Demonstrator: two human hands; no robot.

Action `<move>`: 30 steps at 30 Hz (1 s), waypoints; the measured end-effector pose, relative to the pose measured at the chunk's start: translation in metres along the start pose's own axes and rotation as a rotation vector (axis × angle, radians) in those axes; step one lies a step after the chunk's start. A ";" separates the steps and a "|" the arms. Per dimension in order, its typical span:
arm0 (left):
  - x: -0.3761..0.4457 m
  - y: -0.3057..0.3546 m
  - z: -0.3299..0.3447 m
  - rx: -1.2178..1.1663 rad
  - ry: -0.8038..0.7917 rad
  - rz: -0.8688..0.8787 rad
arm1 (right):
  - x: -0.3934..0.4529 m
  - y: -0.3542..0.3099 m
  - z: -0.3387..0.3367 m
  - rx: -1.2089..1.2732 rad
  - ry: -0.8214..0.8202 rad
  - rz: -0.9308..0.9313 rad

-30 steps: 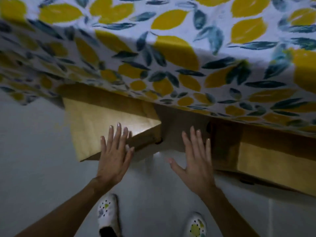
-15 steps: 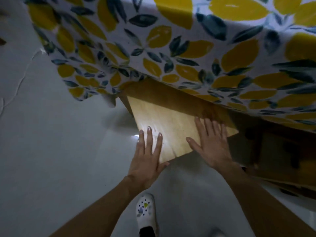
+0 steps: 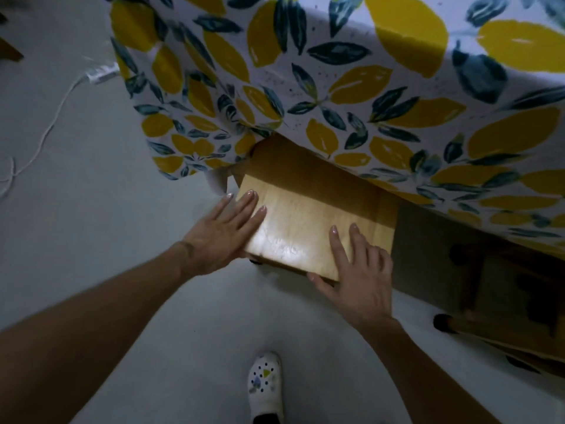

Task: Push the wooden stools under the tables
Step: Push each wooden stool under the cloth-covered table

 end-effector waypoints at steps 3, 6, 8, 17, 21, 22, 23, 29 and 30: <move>-0.009 0.017 0.007 -0.093 0.018 -0.031 | 0.002 -0.005 0.005 0.031 -0.009 -0.024; -0.007 0.029 0.016 -0.249 0.018 -0.066 | 0.004 -0.004 0.010 0.036 -0.001 -0.035; -0.002 0.025 0.017 -0.263 0.021 -0.079 | 0.009 -0.002 0.009 0.032 0.000 -0.035; 0.046 -0.012 0.007 -0.255 0.012 -0.004 | 0.046 -0.004 0.001 0.079 0.040 0.051; 0.047 -0.001 0.003 -0.321 -0.054 -0.085 | 0.047 0.007 -0.004 0.132 -0.005 0.015; 0.047 0.000 0.001 -0.306 -0.074 -0.093 | 0.047 0.007 -0.005 0.132 -0.031 0.008; 0.048 0.000 -0.001 -0.297 -0.101 -0.100 | 0.048 0.007 -0.005 0.138 -0.051 0.005; 0.040 0.025 -0.028 -0.369 -0.279 -0.241 | 0.039 0.009 -0.025 0.216 -0.115 0.007; 0.037 0.035 -0.034 -0.360 -0.288 -0.272 | 0.032 0.011 -0.035 0.260 -0.112 0.032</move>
Point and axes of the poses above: each hand's wrist, its own x-axis towards the middle knuckle, its own z-axis out of the palm, y = z × x, the point moved 3 cm from there along x, towards the middle knuckle, and after that the axes turned 5 degrees about -z, right-handed, at the moved point
